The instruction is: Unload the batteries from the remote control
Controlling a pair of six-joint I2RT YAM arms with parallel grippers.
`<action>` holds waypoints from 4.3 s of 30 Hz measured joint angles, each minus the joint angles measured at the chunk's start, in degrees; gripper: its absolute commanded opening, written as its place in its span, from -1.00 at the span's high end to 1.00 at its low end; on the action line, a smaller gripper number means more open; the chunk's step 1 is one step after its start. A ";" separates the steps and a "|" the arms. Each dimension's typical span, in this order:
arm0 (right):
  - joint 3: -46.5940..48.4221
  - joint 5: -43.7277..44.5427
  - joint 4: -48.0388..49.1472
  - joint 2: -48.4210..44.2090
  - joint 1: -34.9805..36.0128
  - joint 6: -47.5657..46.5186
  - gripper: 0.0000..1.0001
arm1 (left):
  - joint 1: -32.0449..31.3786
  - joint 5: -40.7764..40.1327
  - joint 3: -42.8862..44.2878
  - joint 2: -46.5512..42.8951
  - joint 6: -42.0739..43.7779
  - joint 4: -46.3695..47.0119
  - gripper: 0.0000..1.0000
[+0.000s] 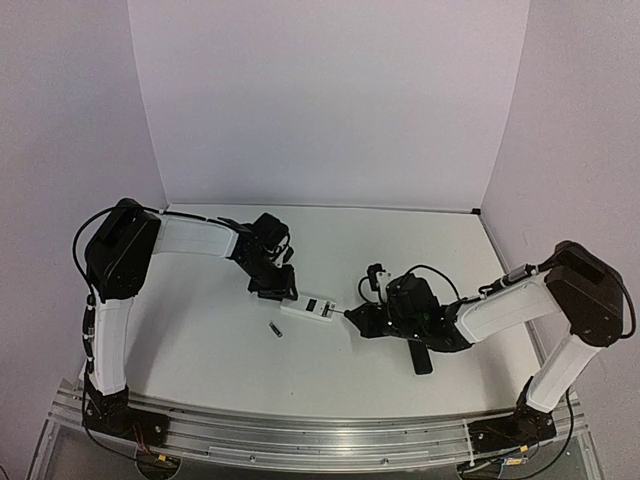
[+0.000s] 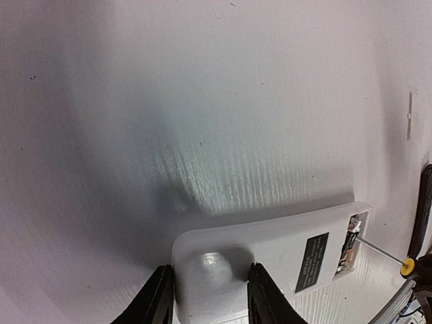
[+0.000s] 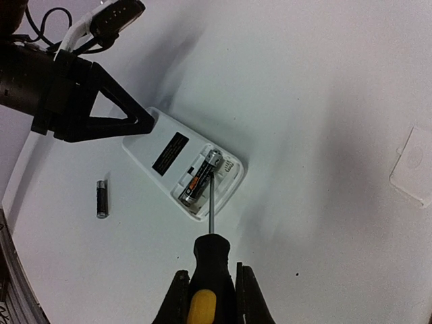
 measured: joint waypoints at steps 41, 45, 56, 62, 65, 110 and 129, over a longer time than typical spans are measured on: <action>-8.47 -8.77 16.63 -0.51 -1.12 -2.05 1.00 | -0.80 -2.86 0.09 0.18 -1.70 0.71 0.31; -8.38 -10.81 20.13 -1.77 -0.45 -2.49 1.00 | -0.83 -2.93 0.11 0.18 -1.73 0.69 0.31; -8.41 -10.21 21.68 -3.12 -0.22 -2.58 1.00 | -0.85 -2.98 0.20 0.18 -1.91 0.65 0.30; -8.41 -8.67 18.70 -6.47 -0.22 -2.85 1.00 | -0.87 -2.96 0.61 0.31 -2.14 0.46 0.26; -8.44 -6.48 15.02 -8.80 -0.22 -3.00 1.00 | -0.98 -2.98 1.20 0.52 -2.55 0.12 0.21; -18.77 20.71 -26.11 -33.36 -19.24 11.41 0.61 | -7.41 0.13 -16.89 -19.53 -11.39 8.18 -0.99; -25.12 13.32 -33.36 -42.16 -19.25 17.25 -0.17 | -7.39 -2.32 -16.74 -19.50 -11.99 7.87 -0.99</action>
